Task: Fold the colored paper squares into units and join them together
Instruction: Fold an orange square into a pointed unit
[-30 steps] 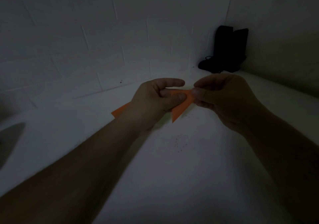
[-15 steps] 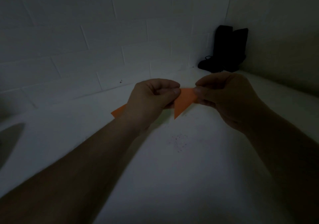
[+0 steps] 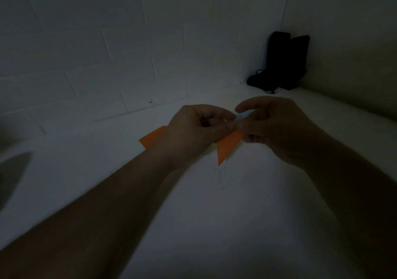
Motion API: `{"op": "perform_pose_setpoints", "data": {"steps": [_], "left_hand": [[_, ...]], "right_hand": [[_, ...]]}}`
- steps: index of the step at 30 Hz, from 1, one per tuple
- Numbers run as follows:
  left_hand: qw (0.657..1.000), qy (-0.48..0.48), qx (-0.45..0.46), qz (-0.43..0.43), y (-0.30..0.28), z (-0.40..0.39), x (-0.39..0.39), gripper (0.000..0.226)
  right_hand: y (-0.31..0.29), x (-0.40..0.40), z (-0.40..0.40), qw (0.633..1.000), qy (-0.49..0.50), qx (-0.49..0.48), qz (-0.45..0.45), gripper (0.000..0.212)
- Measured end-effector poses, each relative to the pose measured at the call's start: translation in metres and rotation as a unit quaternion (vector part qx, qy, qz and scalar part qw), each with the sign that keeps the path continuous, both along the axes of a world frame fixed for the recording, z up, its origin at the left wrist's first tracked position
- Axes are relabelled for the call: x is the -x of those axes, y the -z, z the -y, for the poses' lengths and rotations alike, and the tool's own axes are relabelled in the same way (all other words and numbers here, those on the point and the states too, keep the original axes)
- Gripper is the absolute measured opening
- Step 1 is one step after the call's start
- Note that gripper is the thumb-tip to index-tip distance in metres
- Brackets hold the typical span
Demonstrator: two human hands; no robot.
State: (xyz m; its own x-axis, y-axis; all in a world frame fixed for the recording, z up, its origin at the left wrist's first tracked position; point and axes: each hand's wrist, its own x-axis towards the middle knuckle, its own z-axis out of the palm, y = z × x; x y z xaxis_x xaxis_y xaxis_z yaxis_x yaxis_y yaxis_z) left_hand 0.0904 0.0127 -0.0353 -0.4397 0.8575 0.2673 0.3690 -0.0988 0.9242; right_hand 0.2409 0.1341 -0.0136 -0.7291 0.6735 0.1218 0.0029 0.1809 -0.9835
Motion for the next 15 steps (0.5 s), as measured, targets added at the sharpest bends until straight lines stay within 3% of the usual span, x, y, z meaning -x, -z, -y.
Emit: {"op": "perform_pose_setpoints", "data": {"steps": [5, 10, 15], "left_hand": [[0.999, 0.033, 0.002, 0.005, 0.0002, 0.0004, 0.0010, 0.014], [0.997, -0.010, -0.042, 0.067, -0.0033, -0.0003, -0.0015, 0.012], [0.992, -0.001, -0.045, 0.120, -0.0029, -0.0027, -0.0022, 0.013]], "right_hand": [[-0.0021, 0.0003, 0.0003, 0.999, 0.003, 0.043, 0.002, 0.043], [-0.0030, 0.0037, 0.0008, 0.992, -0.006, 0.121, -0.037, 0.042], [-0.0011, 0.0065, 0.0027, 0.994, -0.006, 0.101, -0.047, 0.049]]}}
